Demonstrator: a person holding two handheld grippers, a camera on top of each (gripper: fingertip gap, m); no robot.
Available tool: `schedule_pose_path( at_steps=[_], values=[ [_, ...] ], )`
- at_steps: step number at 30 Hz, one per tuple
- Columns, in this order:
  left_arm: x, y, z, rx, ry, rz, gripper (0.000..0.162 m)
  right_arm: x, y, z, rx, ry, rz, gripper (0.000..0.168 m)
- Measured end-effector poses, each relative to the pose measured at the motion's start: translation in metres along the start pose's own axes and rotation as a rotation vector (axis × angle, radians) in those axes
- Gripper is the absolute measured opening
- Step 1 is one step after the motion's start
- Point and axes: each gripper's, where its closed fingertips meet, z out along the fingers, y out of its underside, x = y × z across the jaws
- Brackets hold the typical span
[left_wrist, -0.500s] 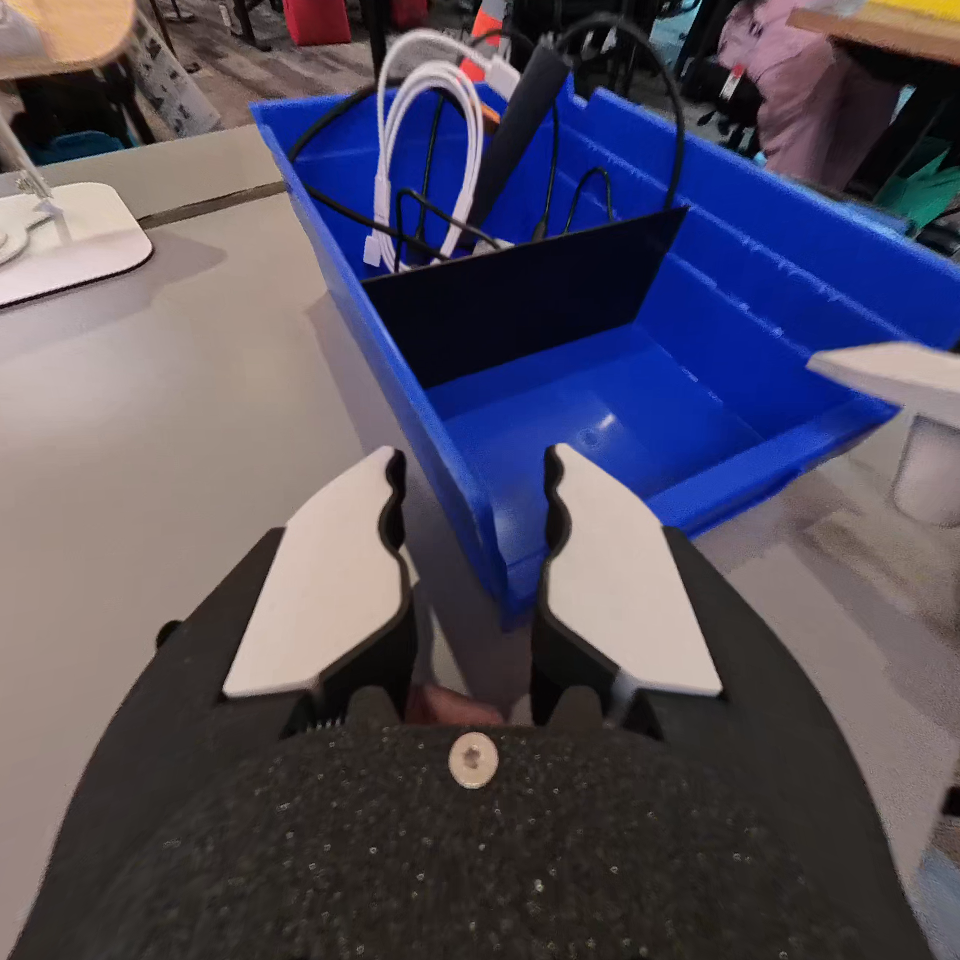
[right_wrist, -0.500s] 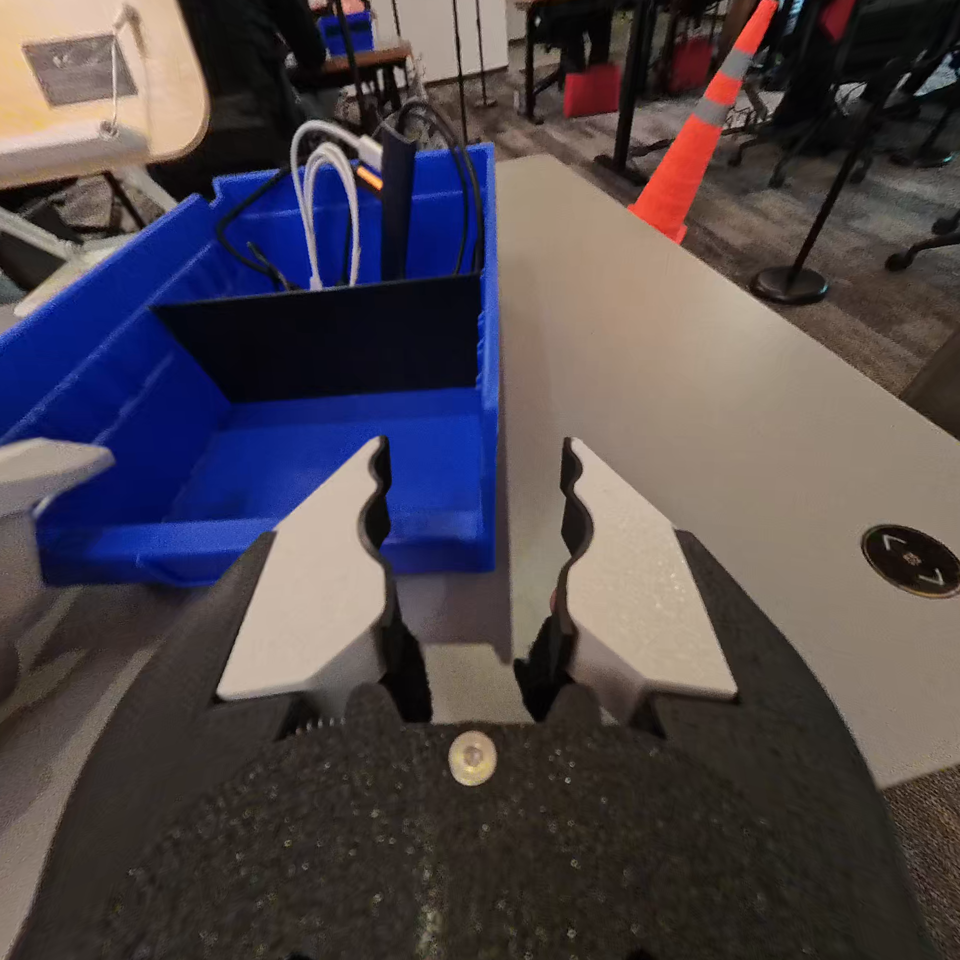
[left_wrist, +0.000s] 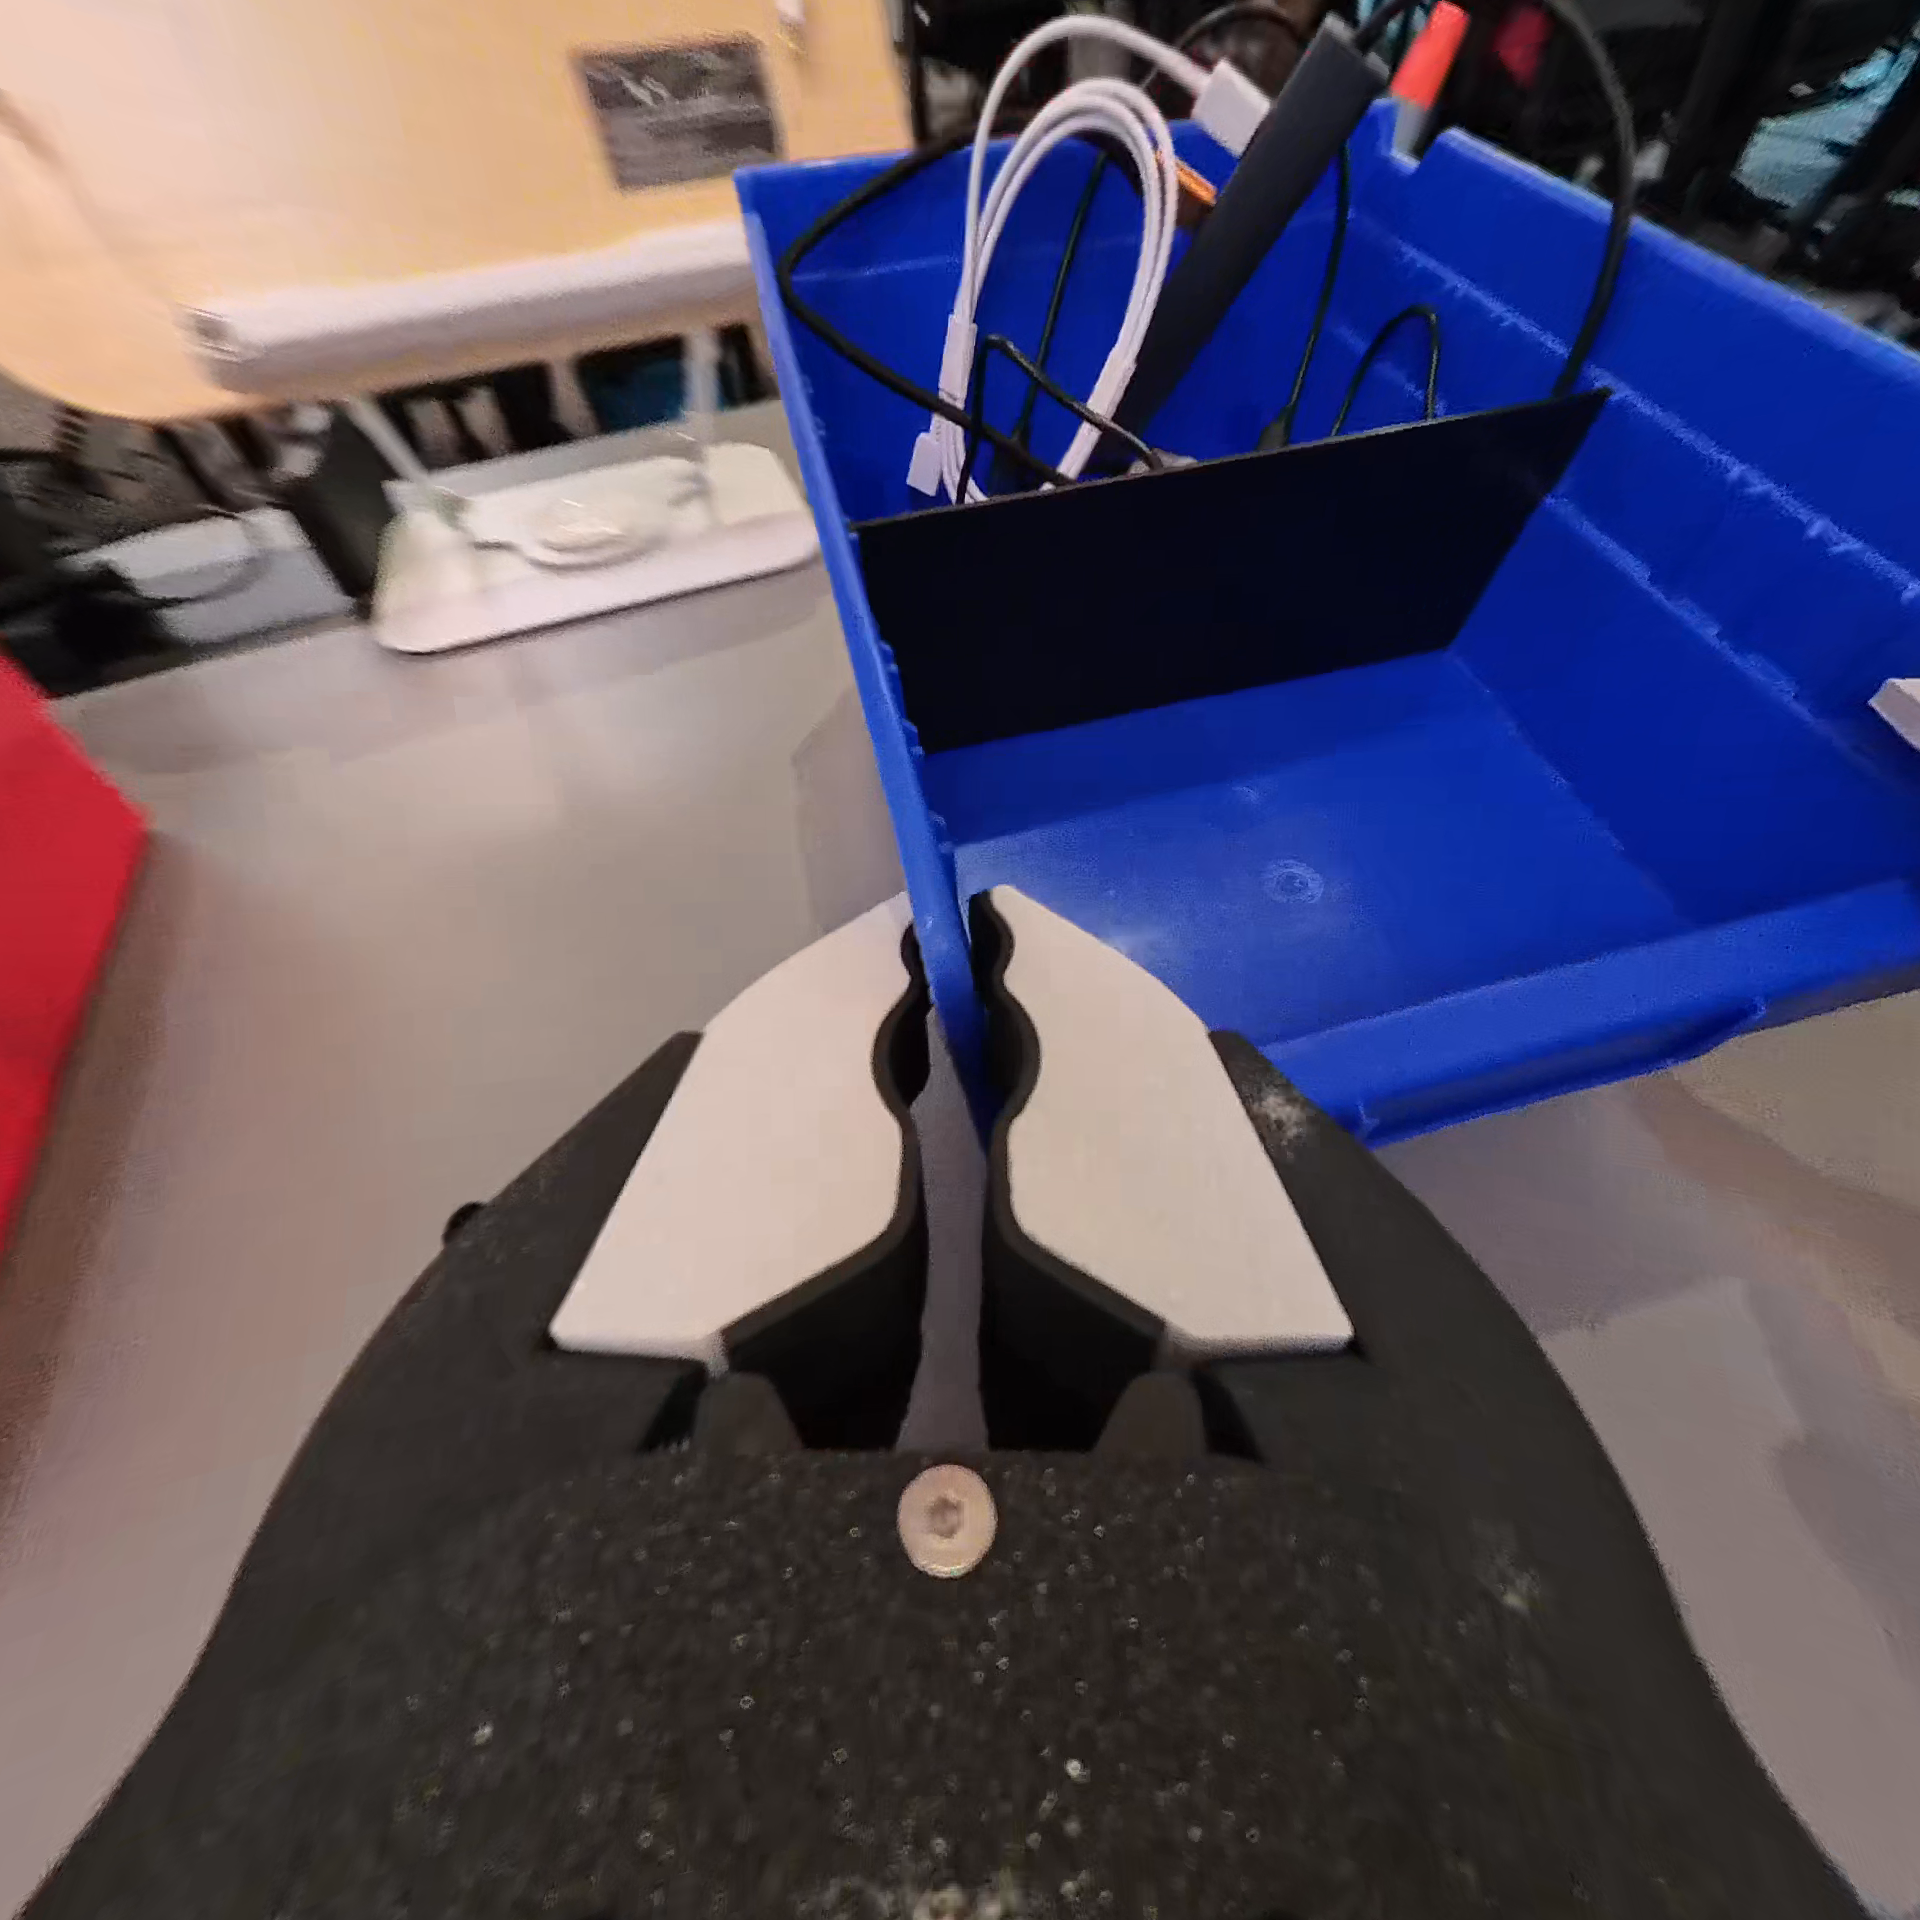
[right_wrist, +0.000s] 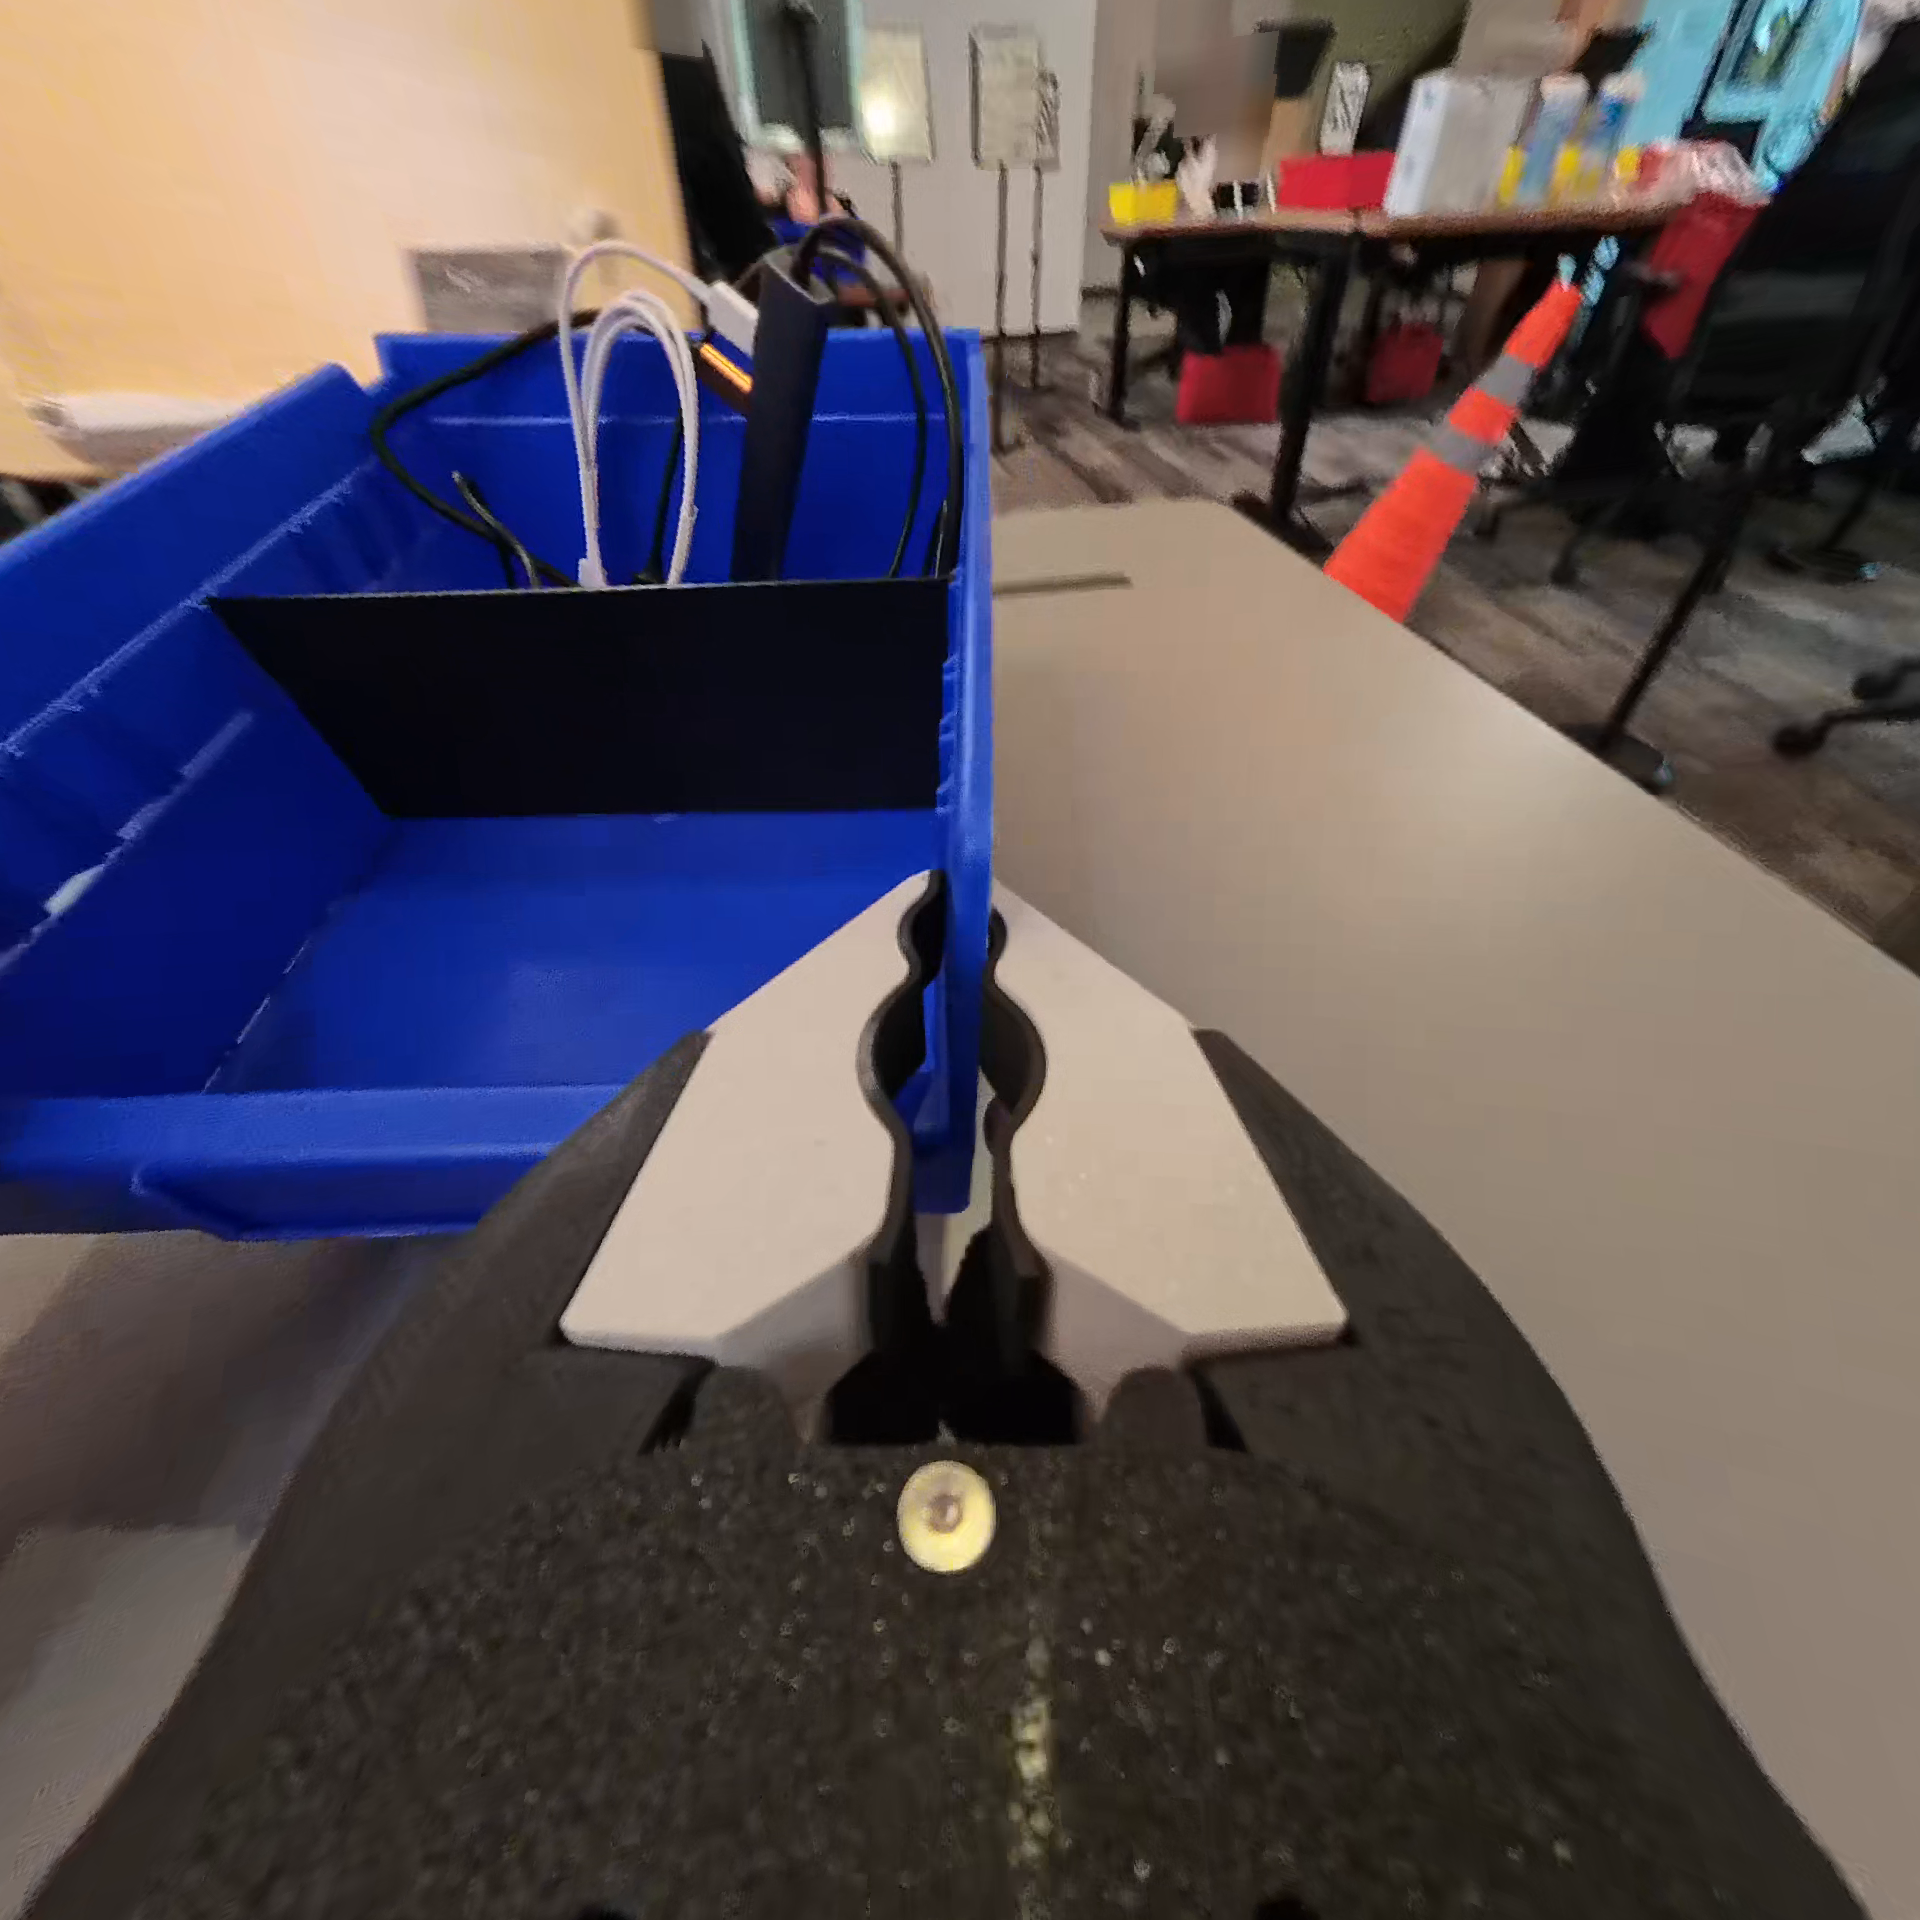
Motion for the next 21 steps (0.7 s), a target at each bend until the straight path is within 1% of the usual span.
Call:
schedule_pose_path(
  at_steps=[1,3,5,8,11,13,14,16,17,18,20,21],
  values=[
    [-0.016,-0.001,-0.009,0.018,-0.032,0.003,0.005,-0.017,-0.004,0.0,0.024,-0.029,-0.003,0.001],
    [-0.049,0.002,-0.026,0.032,-0.093,-0.001,0.005,-0.054,-0.006,0.004,0.039,-0.096,-0.001,0.001],
    [-0.078,0.011,-0.038,0.021,-0.136,-0.017,0.005,-0.088,-0.002,0.009,0.019,-0.156,-0.008,0.001],
    [-0.112,0.03,-0.045,-0.019,-0.172,-0.063,0.005,-0.127,0.01,0.017,-0.025,-0.213,-0.05,0.001],
    [-0.129,0.044,-0.039,-0.07,-0.171,-0.091,0.005,-0.145,0.021,0.026,-0.079,-0.232,-0.082,0.001],
    [-0.134,0.054,-0.033,-0.106,-0.162,-0.107,0.006,-0.149,0.033,0.034,-0.147,-0.257,-0.046,0.001],
    [-0.135,0.057,-0.03,-0.101,-0.163,-0.085,0.007,-0.151,0.037,0.036,-0.174,-0.285,-0.006,0.003],
    [-0.129,0.056,-0.029,-0.113,-0.083,-0.056,0.013,-0.15,0.036,0.04,-0.184,-0.324,0.068,0.004],
    [-0.124,0.054,-0.033,-0.118,-0.016,-0.057,0.025,-0.15,0.036,0.039,-0.189,-0.354,0.079,0.004],
    [-0.126,0.045,-0.041,-0.082,0.014,-0.085,0.037,-0.15,0.036,0.038,-0.192,-0.383,0.079,0.007],
    [-0.146,0.019,-0.067,0.068,0.017,-0.167,0.038,-0.148,0.034,0.031,-0.173,-0.44,0.046,0.018],
    [-0.167,0.01,-0.081,0.121,-0.014,-0.217,0.038,-0.148,0.031,0.026,-0.154,-0.47,0.023,0.026]
  ],
)
